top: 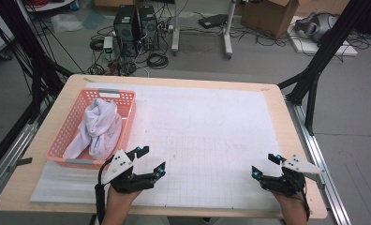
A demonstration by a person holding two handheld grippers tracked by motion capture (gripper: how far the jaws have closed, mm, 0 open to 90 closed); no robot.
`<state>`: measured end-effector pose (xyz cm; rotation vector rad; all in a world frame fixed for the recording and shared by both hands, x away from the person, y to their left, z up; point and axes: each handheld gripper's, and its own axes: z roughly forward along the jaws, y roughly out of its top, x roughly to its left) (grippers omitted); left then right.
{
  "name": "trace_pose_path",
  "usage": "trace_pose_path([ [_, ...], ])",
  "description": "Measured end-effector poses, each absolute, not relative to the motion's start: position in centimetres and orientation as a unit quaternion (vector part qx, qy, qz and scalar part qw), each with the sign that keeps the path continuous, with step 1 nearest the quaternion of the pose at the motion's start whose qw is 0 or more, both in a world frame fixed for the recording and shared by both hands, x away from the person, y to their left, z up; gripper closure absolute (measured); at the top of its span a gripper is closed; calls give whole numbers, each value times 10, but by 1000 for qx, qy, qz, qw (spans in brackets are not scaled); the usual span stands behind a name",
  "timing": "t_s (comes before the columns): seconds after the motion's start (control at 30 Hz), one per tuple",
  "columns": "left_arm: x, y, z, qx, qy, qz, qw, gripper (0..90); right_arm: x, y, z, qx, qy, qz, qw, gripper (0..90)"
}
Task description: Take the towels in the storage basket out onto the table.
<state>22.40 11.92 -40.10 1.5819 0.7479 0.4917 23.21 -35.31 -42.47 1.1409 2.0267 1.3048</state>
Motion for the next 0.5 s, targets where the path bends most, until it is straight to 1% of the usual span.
trace_pose_path([
  [0.27,227,128,-373,685,320,228,614,216,231,-356,-425,419,738,473,237,152],
  [0.5,238,153,-343,681,325,252,606,215,231,-355,-426,418,740,472,234,152],
])
